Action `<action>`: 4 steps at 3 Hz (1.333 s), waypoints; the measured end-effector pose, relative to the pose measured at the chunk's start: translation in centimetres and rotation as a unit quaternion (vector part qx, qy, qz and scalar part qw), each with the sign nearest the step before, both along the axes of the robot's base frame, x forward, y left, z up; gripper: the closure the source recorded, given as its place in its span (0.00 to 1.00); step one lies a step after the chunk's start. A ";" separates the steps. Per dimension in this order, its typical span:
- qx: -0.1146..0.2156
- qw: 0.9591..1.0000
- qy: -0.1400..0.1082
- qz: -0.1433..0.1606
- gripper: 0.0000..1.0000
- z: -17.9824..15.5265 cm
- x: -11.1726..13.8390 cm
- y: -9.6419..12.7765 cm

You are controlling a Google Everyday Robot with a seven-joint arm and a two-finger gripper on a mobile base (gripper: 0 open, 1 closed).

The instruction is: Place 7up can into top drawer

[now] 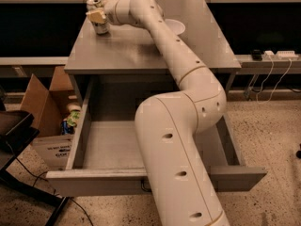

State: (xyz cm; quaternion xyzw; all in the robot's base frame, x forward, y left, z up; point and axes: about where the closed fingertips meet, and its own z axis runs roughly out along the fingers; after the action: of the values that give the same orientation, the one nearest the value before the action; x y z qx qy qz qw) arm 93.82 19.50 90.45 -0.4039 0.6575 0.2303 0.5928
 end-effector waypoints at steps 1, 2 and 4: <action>0.000 1.000 0.000 0.000 0.97 0.0 0.0 0.0; -0.024 1.000 -0.008 0.001 1.00 1.5 -0.9 -0.7; -0.025 0.989 -0.090 -0.112 1.00 15.7 -6.9 -15.0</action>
Offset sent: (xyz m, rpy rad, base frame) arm -0.0817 -0.0443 0.0804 -0.2571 -0.0955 -0.0043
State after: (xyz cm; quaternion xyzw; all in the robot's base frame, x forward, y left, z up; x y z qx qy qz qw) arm 86.93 4.55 106.18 -0.3614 0.6481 0.1093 0.6613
